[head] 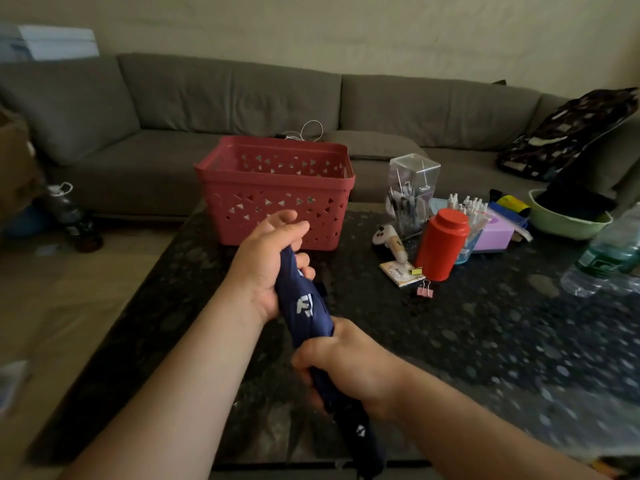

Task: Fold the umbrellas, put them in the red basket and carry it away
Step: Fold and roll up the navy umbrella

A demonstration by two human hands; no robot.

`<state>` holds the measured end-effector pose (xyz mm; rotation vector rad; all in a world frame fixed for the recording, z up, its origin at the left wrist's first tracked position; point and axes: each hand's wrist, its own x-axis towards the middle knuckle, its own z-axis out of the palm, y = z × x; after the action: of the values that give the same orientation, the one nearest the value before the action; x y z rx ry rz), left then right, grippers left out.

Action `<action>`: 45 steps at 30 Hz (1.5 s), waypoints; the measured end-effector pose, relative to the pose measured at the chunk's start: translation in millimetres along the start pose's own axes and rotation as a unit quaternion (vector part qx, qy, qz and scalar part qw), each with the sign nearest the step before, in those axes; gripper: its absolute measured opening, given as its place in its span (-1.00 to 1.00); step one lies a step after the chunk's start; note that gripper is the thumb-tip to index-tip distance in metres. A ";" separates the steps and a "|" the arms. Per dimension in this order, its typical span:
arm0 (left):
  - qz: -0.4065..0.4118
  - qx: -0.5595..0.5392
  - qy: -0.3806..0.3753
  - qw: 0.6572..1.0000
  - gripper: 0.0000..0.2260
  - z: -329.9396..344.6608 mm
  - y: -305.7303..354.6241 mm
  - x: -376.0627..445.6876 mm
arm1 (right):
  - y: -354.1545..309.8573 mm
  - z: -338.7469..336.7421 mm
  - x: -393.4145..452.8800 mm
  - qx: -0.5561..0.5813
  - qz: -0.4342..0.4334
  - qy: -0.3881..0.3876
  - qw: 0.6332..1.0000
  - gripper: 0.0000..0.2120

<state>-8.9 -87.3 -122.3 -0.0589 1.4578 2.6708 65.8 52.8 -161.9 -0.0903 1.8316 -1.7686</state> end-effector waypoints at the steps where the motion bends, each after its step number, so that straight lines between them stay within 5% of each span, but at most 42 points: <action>1: 0.002 -0.003 -0.009 1.000 -0.87 0.3 -1.2 -1.9 | 1.1 -1.1 -1.4 -0.004 0.000 0.003 1.000 -0.85; 5: 0.042 -0.023 -0.069 0.996 -0.83 3.4 -1.3 -10.1 | 4.2 -11.9 -6.8 -0.049 -0.040 0.010 0.998 -0.58; 8: 0.067 -0.067 -0.080 0.992 -0.59 8.6 -0.6 -14.0 | -1.6 -23.5 -6.9 -0.174 -0.123 0.121 0.970 -0.51; 11: 0.021 -0.041 -0.101 0.994 -0.55 20.7 -5.7 -26.4 | -12.2 -29.5 -10.6 -0.265 -0.169 0.236 0.919 -0.50; 15: 0.008 0.034 -0.079 0.996 -0.58 36.1 -20.2 -32.4 | -16.0 -34.2 -11.4 -0.289 -0.195 0.186 0.919 -0.11; 18: -0.001 0.060 -0.048 0.997 -0.68 31.1 -19.8 -29.2 | -24.7 -54.0 -15.8 -0.413 -0.235 0.199 0.857 -0.39; 21: -0.040 0.099 -0.053 0.993 -0.61 22.1 -19.7 -28.7 | -40.2 -73.6 -28.6 -0.409 -0.356 0.253 0.801 -0.77; 25: -0.092 0.087 -0.106 0.986 -0.47 17.0 -25.0 -28.5 | -45.7 -82.7 -32.3 -0.494 -0.416 0.170 0.744 -0.64; 34: -0.161 0.049 -0.171 0.971 -0.63 15.5 -22.1 -32.4 | -41.5 -85.8 -30.4 -0.464 -0.497 0.197 0.707 -0.89; 39: -0.184 0.015 -0.237 0.954 -0.57 15.4 -28.0 -30.0 | -42.0 -85.7 -35.9 -0.434 -0.492 0.204 0.727 -0.86; 45: -0.186 -0.048 -0.288 0.938 -0.59 17.6 -28.0 -31.5 | -43.8 -81.1 -42.0 -0.438 -0.502 0.235 0.708 -0.78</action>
<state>25.6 -59.6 -133.7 0.3707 1.0098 2.1839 49.2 138.4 -110.3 -1.3449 3.2677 -1.2744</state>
